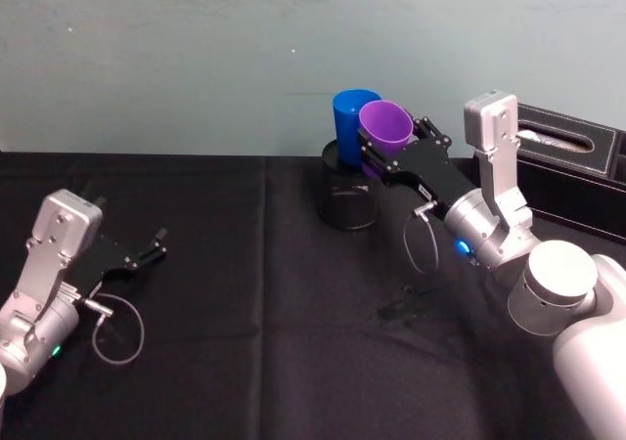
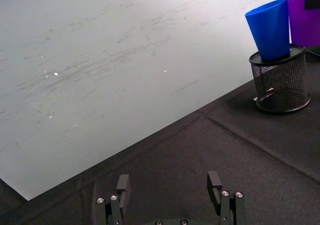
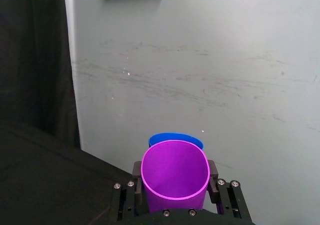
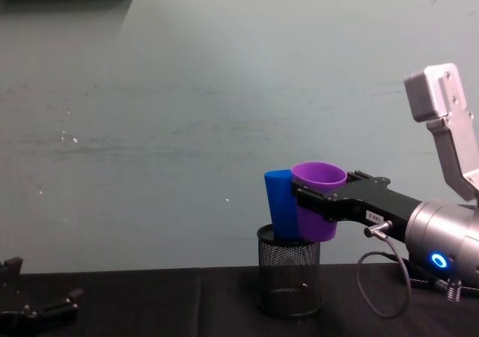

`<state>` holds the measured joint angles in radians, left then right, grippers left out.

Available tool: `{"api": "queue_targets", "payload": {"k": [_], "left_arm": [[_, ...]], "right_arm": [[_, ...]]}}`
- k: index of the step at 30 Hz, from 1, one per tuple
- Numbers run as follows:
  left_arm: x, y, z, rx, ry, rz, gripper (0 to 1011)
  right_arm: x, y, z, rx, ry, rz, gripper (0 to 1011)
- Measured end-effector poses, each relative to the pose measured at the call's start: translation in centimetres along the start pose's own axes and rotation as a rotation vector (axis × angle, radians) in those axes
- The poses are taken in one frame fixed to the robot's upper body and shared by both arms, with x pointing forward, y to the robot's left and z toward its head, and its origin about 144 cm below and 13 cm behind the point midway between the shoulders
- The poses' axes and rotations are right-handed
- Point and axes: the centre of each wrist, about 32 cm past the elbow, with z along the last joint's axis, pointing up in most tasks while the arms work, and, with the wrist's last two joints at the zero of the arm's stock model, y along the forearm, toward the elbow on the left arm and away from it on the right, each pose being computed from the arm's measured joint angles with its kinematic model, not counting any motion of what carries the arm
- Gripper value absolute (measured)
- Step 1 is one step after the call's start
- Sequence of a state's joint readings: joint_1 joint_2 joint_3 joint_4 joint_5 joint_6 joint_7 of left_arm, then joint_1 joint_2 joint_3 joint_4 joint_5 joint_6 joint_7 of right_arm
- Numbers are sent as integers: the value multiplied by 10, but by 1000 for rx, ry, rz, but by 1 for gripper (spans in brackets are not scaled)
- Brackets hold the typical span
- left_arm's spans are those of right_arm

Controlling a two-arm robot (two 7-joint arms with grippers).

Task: Pick up one cup with a gripper and tap it against the other cup.

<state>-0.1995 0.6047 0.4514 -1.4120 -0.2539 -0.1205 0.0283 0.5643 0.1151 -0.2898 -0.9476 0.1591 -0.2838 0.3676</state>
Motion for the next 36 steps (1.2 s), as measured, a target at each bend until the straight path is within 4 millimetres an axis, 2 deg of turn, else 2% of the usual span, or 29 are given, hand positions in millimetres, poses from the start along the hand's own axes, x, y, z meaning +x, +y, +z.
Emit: {"api": "queue_targets", "payload": {"k": [17,31,36], "left_arm": [[0,0,0,0,0,0,1011],[0,0,0,0,0,0,1011],[0,0,0,0,0,0,1011]], "right_arm": [[2,-7,0,-7,11,0,734],[-3,-25,2,-13,18,4,733],[-3,-25,2,-15,19,3,733]]}}
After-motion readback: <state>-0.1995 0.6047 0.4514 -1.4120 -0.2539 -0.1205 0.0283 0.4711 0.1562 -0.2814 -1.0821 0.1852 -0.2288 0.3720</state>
